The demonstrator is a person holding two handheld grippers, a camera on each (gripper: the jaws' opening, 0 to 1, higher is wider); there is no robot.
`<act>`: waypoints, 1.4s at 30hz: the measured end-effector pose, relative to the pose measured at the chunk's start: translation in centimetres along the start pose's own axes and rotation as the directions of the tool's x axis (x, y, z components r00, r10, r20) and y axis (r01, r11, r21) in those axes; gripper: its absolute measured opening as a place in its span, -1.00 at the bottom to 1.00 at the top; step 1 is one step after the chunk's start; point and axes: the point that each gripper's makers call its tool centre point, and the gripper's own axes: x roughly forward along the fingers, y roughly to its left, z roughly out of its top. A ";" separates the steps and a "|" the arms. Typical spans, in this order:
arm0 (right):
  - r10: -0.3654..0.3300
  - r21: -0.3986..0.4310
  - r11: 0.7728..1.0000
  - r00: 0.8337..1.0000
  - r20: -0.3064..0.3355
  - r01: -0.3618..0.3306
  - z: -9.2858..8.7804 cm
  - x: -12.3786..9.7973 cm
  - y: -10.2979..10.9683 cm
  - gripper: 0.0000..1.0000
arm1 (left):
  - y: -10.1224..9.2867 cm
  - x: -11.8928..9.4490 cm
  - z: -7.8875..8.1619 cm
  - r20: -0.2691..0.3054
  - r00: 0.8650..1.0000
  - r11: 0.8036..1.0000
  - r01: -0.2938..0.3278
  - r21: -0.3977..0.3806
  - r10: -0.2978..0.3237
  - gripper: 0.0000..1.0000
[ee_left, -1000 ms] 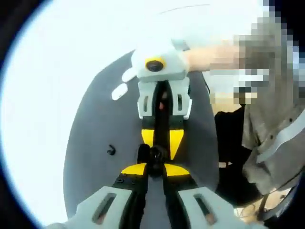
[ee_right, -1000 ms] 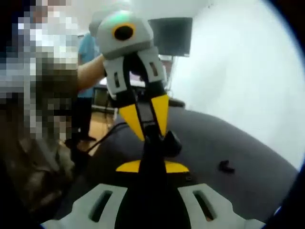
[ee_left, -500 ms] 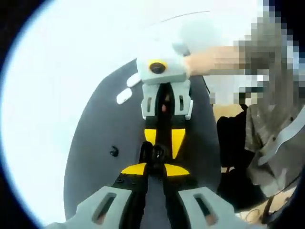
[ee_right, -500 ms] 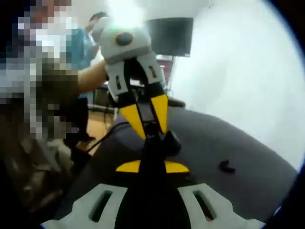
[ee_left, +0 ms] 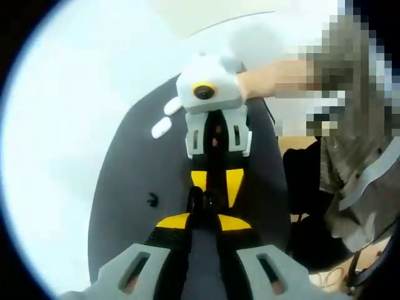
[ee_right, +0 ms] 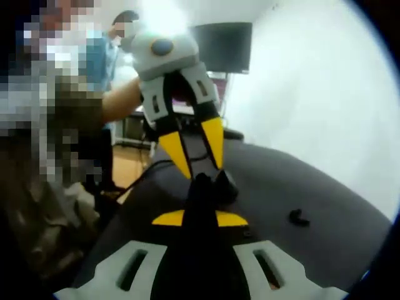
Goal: Pick up three earphones and place each one into its charging case using tactile feedback, ensure that each earphone is properly inserted and securely positioned inside the case.
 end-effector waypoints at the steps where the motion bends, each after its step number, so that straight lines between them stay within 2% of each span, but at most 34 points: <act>1: 0.001 0.001 1.000 1.000 0.000 -0.001 0.0 0.0 0.0 -0.64 | 0.2 -0.2 -0.1 0.002 1.000 1.000 -0.009 0.000 0.009 -0.73; 2: 0.001 0.002 1.000 1.000 0.000 -0.001 0.0 0.0 0.0 -0.64 | 0.4 -0.5 -0.1 0.011 1.000 1.000 -0.021 -0.010 0.021 -0.71; 4: -0.001 0.002 1.000 1.000 -0.001 0.001 0.0 0.1 0.0 -0.64 | 0.7 -1.1 0.1 0.087 0.996 0.995 -0.028 -0.091 0.036 -0.64; 6: -0.003 0.001 1.000 1.000 -0.003 0.003 0.0 0.1 0.0 -0.64 | 0.5 -1.5 -0.6 0.156 0.988 0.981 0.023 -0.195 0.008 -0.56; 7: -0.004 0.000 1.000 1.000 -0.003 0.004 0.0 0.1 -0.1 -0.64 | 0.1 -1.3 -1.4 0.179 0.984 0.967 0.066 -0.247 -0.022 -0.52; 8: -0.004 0.002 1.000 1.000 -0.004 0.004 -0.1 0.1 -0.1 -0.64 | -0.2 -0.8 -2.8 0.173 0.984 0.954 0.091 -0.285 -0.042 -0.54; 10: -0.003 0.006 1.000 1.000 -0.005 0.003 -0.1 0.1 -0.1 -0.64 | -1.3 0.3 -5.8 0.123 0.984 0.947 0.157 -0.280 -0.127 -0.69; 11: -0.004 0.005 1.000 1.000 -0.005 0.004 -0.1 0.1 -0.1 -0.64 | -1.6 0.9 -6.4 0.138 0.979 0.938 0.186 -0.294 -0.150 -0.70; 12: -0.005 0.003 1.000 1.000 -0.006 0.005 -0.1 0.1 -0.1 -0.64 | -1.8 1.2 -5.9 0.203 0.966 0.927 0.217 -0.306 -0.159 -0.70; 13: -0.007 -0.001 1.000 1.000 -0.006 0.007 -0.1 0.1 -0.1 -0.64 | -1.7 1.1 -4.9 0.285 0.946 0.913 0.249 -0.323 -0.157 -0.70; 15: -0.007 -0.004 1.000 1.000 -0.005 0.007 -0.1 0.1 -0.1 -0.64 | -1.4 0.9 -2.6 0.446 0.881 0.861 0.344 -0.375 -0.157 -0.55; 16: -0.004 -0.001 1.000 1.000 -0.004 0.004 0.0 0.1 -0.1 -0.64 | -1.1 1.0 -1.9 0.495 0.856 0.849 0.369 -0.379 -0.151 -0.48; 17: -0.002 0.004 1.000 1.000 -0.004 0.002 0.0 0.1 -0.2 -0.64 | -0.9 1.5 -1.7 0.500 0.854 0.847 0.368 -0.384 -0.145 -0.46; 18: -0.001 0.006 1.000 1.000 -0.003 0.001 0.0 0.1 -0.1 -0.64 | -0.8 2.1 -1.9 0.473 0.868 0.861 0.351 -0.367 -0.152 -0.48; 19: 0.000 0.006 1.000 1.000 -0.003 0.000 0.0 0.1 -0.1 -0.64 | -1.0 3.0 -2.1 0.443 0.881 0.887 0.331 -0.323 -0.167 -0.50; 21: 0.004 0.011 1.000 1.000 -0.002 -0.004 0.0 0.1 -0.1 -0.64 | -1.5 3.7 -1.7 0.454 0.871 0.887 0.350 -0.302 -0.189 -0.51; 23: 0.005 0.019 1.000 1.000 -0.003 -0.005 -0.1 0.2 -0.1 -0.64 | -1.9 3.9 -1.1 0.494 0.843 0.871 0.394 -0.294 -0.215 -0.58; 24: 0.008 0.027 1.000 1.000 -0.008 -0.008 -0.1 0.2 -0.1 -0.64 | -1.7 4.0 -1.2 0.503 0.840 0.875 0.388 -0.290 -0.206 -0.60; 28: 0.021 0.071 0.997 1.000 -0.004 -0.020 -0.1 0.3 -0.3 -0.64 | -1.5 3.6 -1.5 0.551 0.809 0.867 0.412 -0.281 -0.206 -0.61; 29: 0.023 0.079 0.997 1.000 -0.004 -0.022 -0.2 0.3 -0.3 -0.64 | -1.2 3.5 -1.6 0.569 0.799 0.859 0.418 -0.295 -0.194 -0.63; 30: 0.022 0.080 0.997 1.000 -0.003 -0.022 -0.1 0.2 -0.2 -0.64 | -1.1 3.3 -1.5 0.588 0.785 0.852 0.431 -0.296 -0.193 -0.63; 31: 0.023 0.079 0.997 1.000 -0.004 -0.023 -0.2 0.3 -0.2 -0.64 | -0.8 3.1 -1.1 0.619 0.766 0.840 0.443 -0.313 -0.173 -0.65; 32: 0.022 0.076 0.997 1.000 -0.005 -0.022 -0.2 0.3 -0.1 -0.64 | -0.7 3.0 -1.0 0.631 0.757 0.835 0.449 -0.317 -0.168 -0.66; 35: 0.021 0.072 0.997 1.000 -0.006 -0.021 -0.2 0.3 -0.1 -0.64 | -0.7 3.0 -1.2 0.637 0.752 0.840 0.448 -0.307 -0.169 -0.69; 37: 0.020 0.070 0.997 1.000 -0.006 -0.019 -0.2 0.3 0.0 -0.64 | -0.7 3.2 -1.3 0.648 0.742 0.817 0.475 -0.327 -0.172 -0.69; 39: 0.014 0.070 0.997 1.000 -0.008 -0.013 -0.2 0.3 -0.1 -0.64 | -0.7 3.2 -1.3 0.650 0.740 0.808 0.484 -0.336 -0.173 -0.70; 42: 0.002 0.086 0.996 1.000 -0.016 -0.001 -0.4 0.2 -0.1 -0.62 | -0.9 3.1 -1.3 0.650 0.741 0.808 0.482 -0.338 -0.170 -0.71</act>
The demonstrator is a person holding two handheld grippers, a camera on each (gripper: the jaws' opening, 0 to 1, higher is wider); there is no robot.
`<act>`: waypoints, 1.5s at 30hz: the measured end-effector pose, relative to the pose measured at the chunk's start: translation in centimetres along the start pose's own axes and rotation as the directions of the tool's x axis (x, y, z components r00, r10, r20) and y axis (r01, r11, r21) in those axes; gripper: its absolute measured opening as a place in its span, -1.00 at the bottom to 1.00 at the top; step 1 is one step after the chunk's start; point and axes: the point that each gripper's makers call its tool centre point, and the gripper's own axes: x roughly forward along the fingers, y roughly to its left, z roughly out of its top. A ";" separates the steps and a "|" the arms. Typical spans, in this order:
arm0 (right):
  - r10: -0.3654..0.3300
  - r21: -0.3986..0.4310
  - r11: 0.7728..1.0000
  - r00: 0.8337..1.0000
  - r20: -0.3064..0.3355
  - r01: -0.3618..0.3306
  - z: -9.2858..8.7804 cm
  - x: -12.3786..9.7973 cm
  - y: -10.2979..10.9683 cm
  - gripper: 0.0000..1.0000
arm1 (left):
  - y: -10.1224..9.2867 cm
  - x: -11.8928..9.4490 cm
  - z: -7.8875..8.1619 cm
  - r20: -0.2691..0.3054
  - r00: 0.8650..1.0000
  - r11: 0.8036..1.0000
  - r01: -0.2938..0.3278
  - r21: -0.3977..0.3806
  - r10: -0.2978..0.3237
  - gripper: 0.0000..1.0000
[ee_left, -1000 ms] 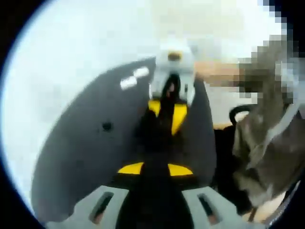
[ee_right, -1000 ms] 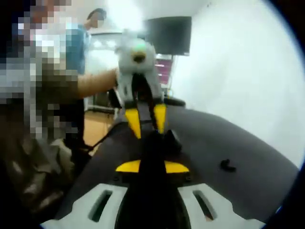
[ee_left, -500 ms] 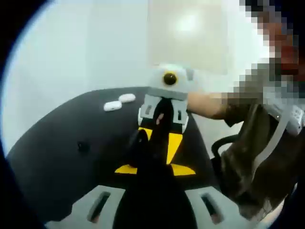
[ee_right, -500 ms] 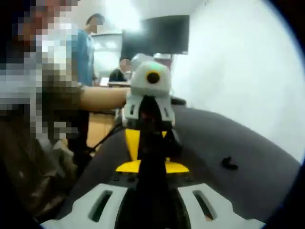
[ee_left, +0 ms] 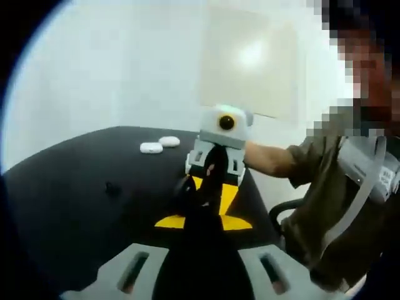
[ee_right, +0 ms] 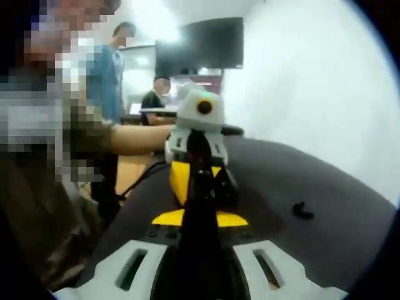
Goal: Pick up three earphones and place each one into its charging case using tactile feedback, ensure that each earphone is properly inserted and securely positioned inside the case.
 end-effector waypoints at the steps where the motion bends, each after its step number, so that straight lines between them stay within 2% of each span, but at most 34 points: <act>1: -0.010 0.007 1.000 1.000 -0.002 0.010 0.0 -0.1 -0.2 -0.59 | 0.1 -0.1 0.0 0.005 1.000 1.000 -0.004 0.003 0.004 -0.71; 5: -0.037 0.031 0.999 0.999 0.007 0.036 0.1 -0.4 -0.6 -0.53 | 0.9 -0.1 0.1 0.019 0.998 0.998 -0.062 0.030 0.062 -0.71; 10: -0.027 0.030 0.999 1.000 0.008 0.027 0.2 -0.4 -0.5 -0.57 | 0.6 -0.2 0.1 0.022 0.998 0.997 -0.059 0.042 0.059 -0.72; 13: -0.036 0.089 0.996 0.998 0.044 0.032 0.7 -0.7 -1.0 -0.56 | 0.2 -0.1 0.0 0.020 0.999 0.999 -0.035 0.030 0.034 -0.72; 14: -0.032 0.126 0.992 0.999 0.038 0.027 0.6 -0.7 -1.1 -0.55 | 0.3 0.0 -0.1 0.020 0.999 0.999 -0.037 0.027 0.037 -0.72; 16: -0.014 0.147 0.989 0.999 0.036 0.009 0.7 -0.6 -1.3 -0.56 | 0.4 0.0 -0.1 0.021 0.999 0.999 -0.037 0.020 0.037 -0.72; 19: 0.007 0.144 0.989 0.999 0.031 -0.012 1.1 -0.1 -0.8 -0.63 | 0.1 0.1 -0.2 0.023 0.999 0.999 -0.036 0.021 0.036 -0.71; 22: 0.012 0.119 0.993 1.000 0.009 -0.013 1.0 -0.3 -0.7 -0.64 | -0.2 0.3 -0.2 0.031 0.999 0.997 -0.041 0.070 0.039 -0.70; 24: 0.020 0.114 0.993 1.000 0.012 -0.021 0.9 -0.3 -0.8 -0.64 | -0.3 0.5 -0.3 0.028 0.999 0.997 -0.043 0.063 0.041 -0.65; 28: 0.027 0.108 0.994 1.000 0.004 -0.027 1.0 0.0 -0.9 -0.64 | -0.3 0.3 -0.4 0.021 0.999 0.998 -0.039 0.054 0.038 -0.71; 29: 0.025 0.112 0.993 1.000 -0.005 -0.024 1.0 -0.2 -0.9 -0.63 | -0.4 0.3 -0.3 0.020 0.999 0.998 -0.040 0.052 0.039 -0.72; 32: 0.001 0.108 0.994 0.995 -0.103 0.010 0.2 -1.7 -1.4 -0.59 | -0.5 0.3 -0.3 0.017 0.999 0.997 -0.047 0.067 0.046 -0.72; 34: -0.084 0.093 0.991 0.992 -0.092 0.092 1.0 -3.4 -3.3 -0.59 | -0.4 0.3 -0.3 0.016 0.998 0.996 -0.054 0.069 0.053 -0.72; 35: -0.160 0.106 0.980 0.984 -0.076 0.167 1.6 -4.3 -4.9 -0.60 | -0.1 0.2 -0.3 0.015 0.998 0.995 -0.067 0.072 0.066 -0.72; 36: -0.244 0.125 0.960 0.967 -0.071 0.251 2.1 -5.1 -6.5 -0.61 | 0.2 0.2 -0.2 0.018 0.996 0.992 -0.090 0.086 0.088 -0.72; 37: -0.331 0.135 0.931 0.940 -0.084 0.340 2.5 -5.7 -8.3 -0.62 | 0.3 0.1 -0.2 0.020 0.996 0.992 -0.094 0.089 0.092 -0.71; 38: -0.414 0.145 0.893 0.905 -0.102 0.425 2.8 -6.1 -9.9 -0.62 | 0.3 0.1 -0.2 0.020 0.995 0.991 -0.097 0.092 0.095 -0.71; 39: -0.451 0.137 0.873 0.882 -0.132 0.467 2.7 -5.9 -10.7 -0.62 | 0.4 0.1 -0.2 0.020 0.995 0.991 -0.096 0.093 0.095 -0.71; 41: -0.484 0.062 0.862 0.853 -0.196 0.504 2.4 -4.5 -11.5 -0.62 | 0.4 0.1 -0.2 0.021 0.996 0.992 -0.092 0.091 0.090 -0.71; 43: -0.487 0.017 0.863 0.842 -0.232 0.505 2.1 -3.0 -11.6 -0.62 | 0.6 -0.1 -0.2 0.024 0.996 0.993 -0.088 0.084 0.086 -0.71; 45: -0.471 -0.035 0.876 0.836 -0.282 0.482 1.2 -1.2 -11.3 -0.62 | 0.6 -0.1 -0.2 0.025 0.996 0.993 -0.088 0.081 0.086 -0.71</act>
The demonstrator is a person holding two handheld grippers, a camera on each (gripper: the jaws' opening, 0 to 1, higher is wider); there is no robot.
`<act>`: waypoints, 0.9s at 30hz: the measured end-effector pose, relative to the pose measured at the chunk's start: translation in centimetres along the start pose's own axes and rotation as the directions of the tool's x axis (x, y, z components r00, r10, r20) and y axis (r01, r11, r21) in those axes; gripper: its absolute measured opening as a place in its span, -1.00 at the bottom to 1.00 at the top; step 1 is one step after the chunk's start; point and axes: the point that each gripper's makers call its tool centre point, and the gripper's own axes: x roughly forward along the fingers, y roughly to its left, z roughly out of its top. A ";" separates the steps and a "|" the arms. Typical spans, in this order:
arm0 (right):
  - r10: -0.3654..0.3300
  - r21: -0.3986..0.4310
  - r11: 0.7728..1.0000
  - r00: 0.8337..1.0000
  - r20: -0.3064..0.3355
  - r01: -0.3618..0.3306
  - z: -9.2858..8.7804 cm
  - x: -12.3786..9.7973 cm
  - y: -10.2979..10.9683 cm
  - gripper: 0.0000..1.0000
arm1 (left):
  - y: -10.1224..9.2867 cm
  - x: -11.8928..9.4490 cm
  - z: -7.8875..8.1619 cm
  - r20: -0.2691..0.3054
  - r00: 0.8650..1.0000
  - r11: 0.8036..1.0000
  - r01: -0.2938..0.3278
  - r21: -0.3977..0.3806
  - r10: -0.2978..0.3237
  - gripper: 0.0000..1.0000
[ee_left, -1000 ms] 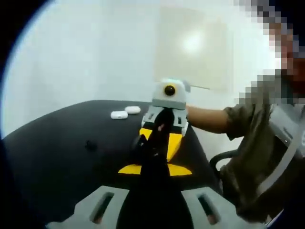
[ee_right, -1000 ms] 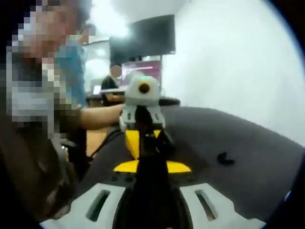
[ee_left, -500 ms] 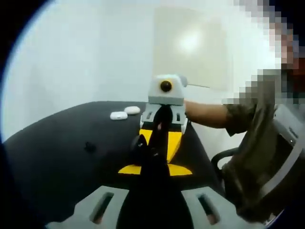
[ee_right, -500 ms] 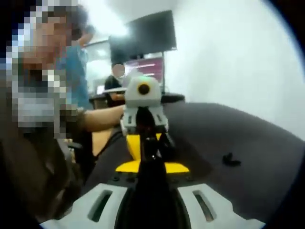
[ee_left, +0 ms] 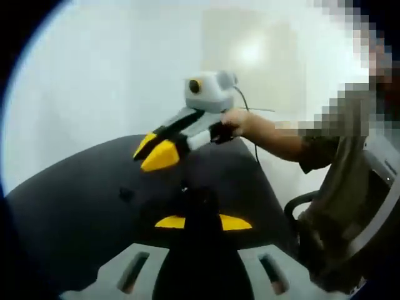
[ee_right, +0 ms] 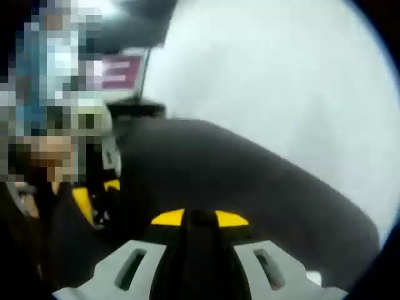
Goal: Pick up three earphones and place each one into its charging case using tactile feedback, ensure that each earphone is properly inserted and securely positioned inside the case.
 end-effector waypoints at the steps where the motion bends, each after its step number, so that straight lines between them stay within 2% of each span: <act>1: -0.003 -0.010 1.000 1.000 -0.026 0.003 -0.4 0.7 0.4 -0.62 | 0.0 0.0 0.0 0.000 1.000 1.000 0.001 0.001 -0.001 -0.71; 2: -0.012 -0.024 1.000 0.998 -0.058 0.010 -0.9 1.2 0.6 -0.62 | -0.1 0.1 0.0 -0.001 1.000 1.000 0.001 0.001 -0.001 -0.71; 4: -0.031 -0.053 0.998 0.997 -0.071 0.028 -1.2 2.1 0.8 -0.62 | -0.1 0.1 0.0 0.001 1.000 1.000 0.003 -0.001 -0.003 -0.71; 8: -0.089 -0.061 0.995 0.994 -0.067 0.085 -1.7 3.2 0.1 -0.62 | -0.1 0.1 0.0 0.002 1.000 1.000 0.004 -0.004 -0.004 -0.71; 11: -0.087 -0.044 0.995 0.995 -0.055 0.084 -1.8 3.2 -0.4 -0.73 | -0.1 0.1 0.0 0.003 1.000 1.000 0.006 -0.005 -0.006 -0.71; 14: -0.020 0.017 1.000 1.000 -0.022 0.021 -1.7 2.9 -0.2 -0.75 | -0.1 0.1 0.0 0.003 1.000 1.000 0.007 -0.001 -0.007 -0.71; 16: 0.052 0.124 0.991 0.997 0.064 -0.059 -0.8 1.7 0.1 -0.76 | -0.2 0.1 0.0 0.003 1.000 1.000 0.005 0.004 -0.005 -0.71; 17: 0.095 0.208 0.971 0.988 0.122 -0.119 -0.1 1.0 0.3 -0.76 | -0.2 0.1 0.0 0.004 1.000 1.000 0.004 0.006 -0.004 -0.71; 18: 0.148 0.294 0.935 0.972 0.184 -0.198 0.6 0.0 0.8 -0.76 | -0.2 0.1 0.1 0.003 1.000 1.000 0.004 0.006 -0.004 -0.71; 20: 0.200 0.432 0.846 0.937 0.286 -0.312 1.5 -1.7 0.9 -0.76 | -0.2 0.1 0.1 0.003 1.000 1.000 0.003 0.011 -0.003 -0.71; 21: 0.199 0.470 0.819 0.932 0.303 -0.328 1.4 -2.2 0.8 -0.76 | -0.2 0.2 0.1 0.003 1.000 1.000 0.003 0.012 -0.003 -0.71; 22: 0.203 0.520 0.779 0.926 0.320 -0.350 1.2 -2.8 0.6 -0.76 | -0.3 0.2 0.1 0.003 1.000 1.000 0.003 0.013 -0.003 -0.71; 23: 0.199 0.566 0.746 0.928 0.314 -0.351 0.6 -3.2 0.3 -0.76 | -0.3 0.2 0.1 0.003 1.000 1.000 0.003 0.014 -0.003 -0.71; 24: 0.185 0.597 0.731 0.938 0.293 -0.330 -0.1 -3.5 -0.1 -0.76 | -0.3 0.2 0.1 0.003 1.000 1.000 0.003 0.015 -0.003 -0.71; 25: 0.149 0.607 0.745 0.956 0.251 -0.276 -1.1 -3.8 -0.5 -0.76 | -0.3 0.2 0.1 0.003 1.000 1.000 0.004 0.015 -0.004 -0.71; 27: 0.077 0.541 0.825 0.981 0.178 -0.163 -2.4 -4.4 -1.7 -0.76 | -0.3 0.2 0.1 0.003 1.000 1.000 0.005 0.015 -0.005 -0.71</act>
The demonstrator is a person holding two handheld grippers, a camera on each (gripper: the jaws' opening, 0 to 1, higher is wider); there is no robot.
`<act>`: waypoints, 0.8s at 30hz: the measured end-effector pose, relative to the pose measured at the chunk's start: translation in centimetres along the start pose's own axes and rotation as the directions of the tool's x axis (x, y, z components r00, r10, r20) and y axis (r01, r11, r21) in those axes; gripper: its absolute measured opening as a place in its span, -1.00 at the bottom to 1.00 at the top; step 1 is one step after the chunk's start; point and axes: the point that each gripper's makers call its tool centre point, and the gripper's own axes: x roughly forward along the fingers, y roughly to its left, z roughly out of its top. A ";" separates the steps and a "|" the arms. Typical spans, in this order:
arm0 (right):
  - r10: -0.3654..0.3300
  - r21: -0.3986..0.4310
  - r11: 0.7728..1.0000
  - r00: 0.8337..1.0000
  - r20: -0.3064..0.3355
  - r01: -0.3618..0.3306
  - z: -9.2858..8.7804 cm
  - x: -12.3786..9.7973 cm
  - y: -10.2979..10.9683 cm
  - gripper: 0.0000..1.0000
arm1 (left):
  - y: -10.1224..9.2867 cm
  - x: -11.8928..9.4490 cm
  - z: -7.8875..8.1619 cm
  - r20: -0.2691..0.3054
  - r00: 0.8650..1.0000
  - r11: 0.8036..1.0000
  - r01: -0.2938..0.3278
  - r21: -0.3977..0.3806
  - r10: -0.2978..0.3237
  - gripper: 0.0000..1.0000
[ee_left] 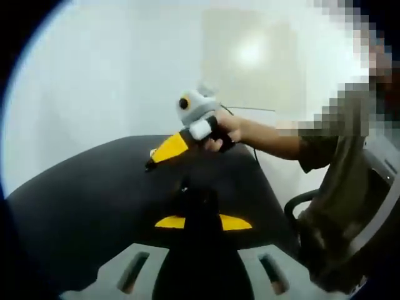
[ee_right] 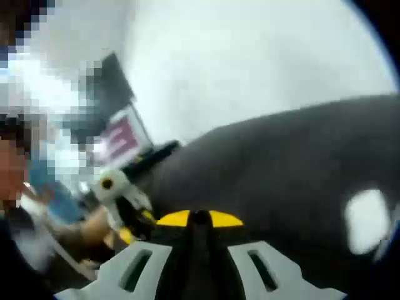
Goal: Pick up three earphones and place each one into its charging case using tactile feedback, ensure that each earphone is properly inserted and securely positioned inside the case.
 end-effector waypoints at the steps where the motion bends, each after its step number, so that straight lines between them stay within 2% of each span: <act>1: -0.045 -0.051 0.998 0.999 -0.002 0.045 0.0 -0.5 -0.5 -0.76 | 0.0 0.0 0.0 0.000 1.000 1.000 0.000 -0.001 0.000 -0.71; 2: -0.067 -0.094 0.993 0.998 -0.005 0.066 0.0 -0.8 -0.3 -0.76 | 0.0 0.0 0.0 0.000 1.000 1.000 0.001 -0.001 -0.001 -0.71; 4: -0.107 -0.121 0.987 0.994 -0.010 0.105 -0.1 -0.9 -0.5 -0.75 | 0.0 -0.1 0.0 0.000 1.000 1.000 0.000 -0.001 0.000 -0.71; 6: -0.155 -0.140 0.979 0.988 -0.017 0.151 -0.4 -0.5 -0.7 -0.75 | 0.1 -0.1 0.0 0.000 1.000 1.000 0.000 0.001 0.000 -0.71; 10: -0.251 -0.146 0.959 0.967 -0.046 0.242 -1.2 0.4 -2.4 -0.75 | 0.1 -0.1 0.0 0.000 1.000 1.000 -0.001 -0.001 0.001 -0.71; 13: -0.268 -0.150 0.954 0.962 -0.047 0.258 -1.8 1.3 -2.5 -0.75 | 0.3 -0.3 -0.1 0.002 1.000 1.000 -0.004 0.002 0.004 -0.71; 14: -0.252 -0.199 0.949 0.968 -0.018 0.243 -1.4 1.8 -2.2 -0.75 | 0.3 -0.3 -0.1 0.002 1.000 1.000 -0.004 0.005 0.004 -0.71; 16: -0.201 -0.255 0.948 0.979 -0.017 0.190 -1.1 2.2 -1.5 -0.60 | 0.3 -0.3 -0.1 0.002 1.000 1.000 -0.002 0.004 0.002 -0.71; 17: -0.207 -0.236 0.951 0.978 0.000 0.201 -0.6 1.9 -1.6 -0.53 | 0.7 -0.6 -0.1 0.003 1.000 1.000 -0.001 0.003 0.001 -0.71; 20: -0.204 -0.240 0.945 0.974 0.103 0.223 2.0 0.6 -2.2 -0.50 | 1.4 -1.0 -0.1 0.004 1.000 1.000 0.000 0.003 0.000 -0.71; 23: -0.206 -0.188 0.955 0.969 0.134 0.229 3.0 -1.0 -3.8 -0.50 | 1.7 -1.2 -0.2 0.004 1.000 1.000 0.001 0.007 -0.001 -0.71; 24: -0.193 -0.172 0.962 0.973 0.128 0.214 2.8 -1.2 -4.5 -0.50 | 1.7 -1.2 -0.1 0.004 1.000 1.000 0.003 0.007 -0.003 -0.71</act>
